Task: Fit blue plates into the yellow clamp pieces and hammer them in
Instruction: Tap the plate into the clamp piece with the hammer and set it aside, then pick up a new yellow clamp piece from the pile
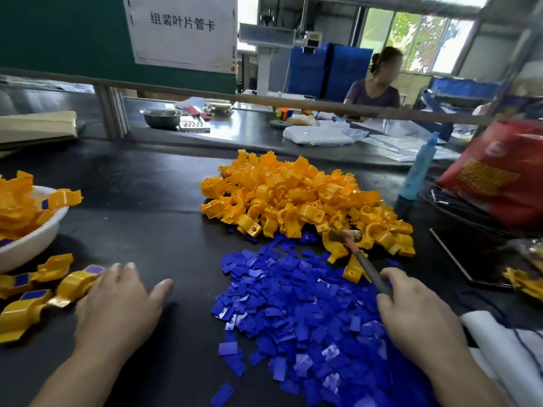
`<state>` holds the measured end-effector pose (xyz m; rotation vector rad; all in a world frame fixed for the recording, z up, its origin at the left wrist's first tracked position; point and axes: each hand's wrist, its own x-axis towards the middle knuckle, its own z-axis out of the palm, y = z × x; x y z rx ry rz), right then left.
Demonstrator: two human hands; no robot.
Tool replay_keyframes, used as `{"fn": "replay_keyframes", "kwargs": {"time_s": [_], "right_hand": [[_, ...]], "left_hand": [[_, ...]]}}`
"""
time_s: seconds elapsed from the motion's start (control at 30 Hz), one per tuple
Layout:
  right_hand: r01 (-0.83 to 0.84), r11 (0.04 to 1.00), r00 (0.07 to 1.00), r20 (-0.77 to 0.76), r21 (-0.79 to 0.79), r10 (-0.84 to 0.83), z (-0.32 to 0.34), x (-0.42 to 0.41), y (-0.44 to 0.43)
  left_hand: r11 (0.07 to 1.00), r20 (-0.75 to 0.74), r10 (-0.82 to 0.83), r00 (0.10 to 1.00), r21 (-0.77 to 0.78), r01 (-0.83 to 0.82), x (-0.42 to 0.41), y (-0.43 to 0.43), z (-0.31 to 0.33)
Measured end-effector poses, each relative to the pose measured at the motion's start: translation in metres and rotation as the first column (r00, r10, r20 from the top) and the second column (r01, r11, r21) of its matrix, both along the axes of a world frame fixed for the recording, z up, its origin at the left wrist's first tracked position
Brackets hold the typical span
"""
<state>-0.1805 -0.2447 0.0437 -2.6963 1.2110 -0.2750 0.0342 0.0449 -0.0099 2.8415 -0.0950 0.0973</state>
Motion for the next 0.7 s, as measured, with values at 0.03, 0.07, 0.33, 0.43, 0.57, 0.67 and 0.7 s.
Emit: {"fn": "replay_keyframes", "kwargs": {"time_s": [0.03,0.07,0.33,0.43,0.57,0.67,0.7], "right_hand": [[-0.014,1.000,1.000,-0.002,0.012,0.014,0.000,0.000,0.000],[-0.031,0.999,0.999,-0.008,0.025,0.031,-0.001,-0.001,0.001],[-0.072,0.992,0.988,-0.128,0.108,0.085,0.005,0.001,-0.007],[-0.047,0.999,0.998,-0.032,-0.022,0.047,0.009,0.020,-0.019],[-0.012,0.999,0.997,-0.072,-0.045,0.009,0.010,0.065,-0.045],[-0.003,1.000,0.986,-0.165,0.022,0.006,-0.001,0.084,-0.059],[-0.008,0.999,0.985,-0.171,0.046,0.015,-0.006,0.088,-0.062]], "left_hand": [[0.999,-0.004,0.048,0.999,0.004,-0.048,0.004,0.004,0.001],[0.997,-0.012,0.075,0.997,-0.005,-0.075,0.005,0.006,0.003],[1.000,-0.022,-0.018,1.000,0.013,0.019,-0.011,-0.011,0.004],[0.997,-0.017,-0.054,0.998,0.054,0.055,-0.014,-0.013,0.004],[0.987,-0.021,-0.097,0.995,0.124,0.099,-0.017,-0.014,0.008],[0.981,-0.021,-0.119,0.993,0.150,0.120,-0.019,-0.014,0.008],[0.981,-0.022,-0.119,0.993,0.151,0.121,-0.019,-0.014,0.008]]}}
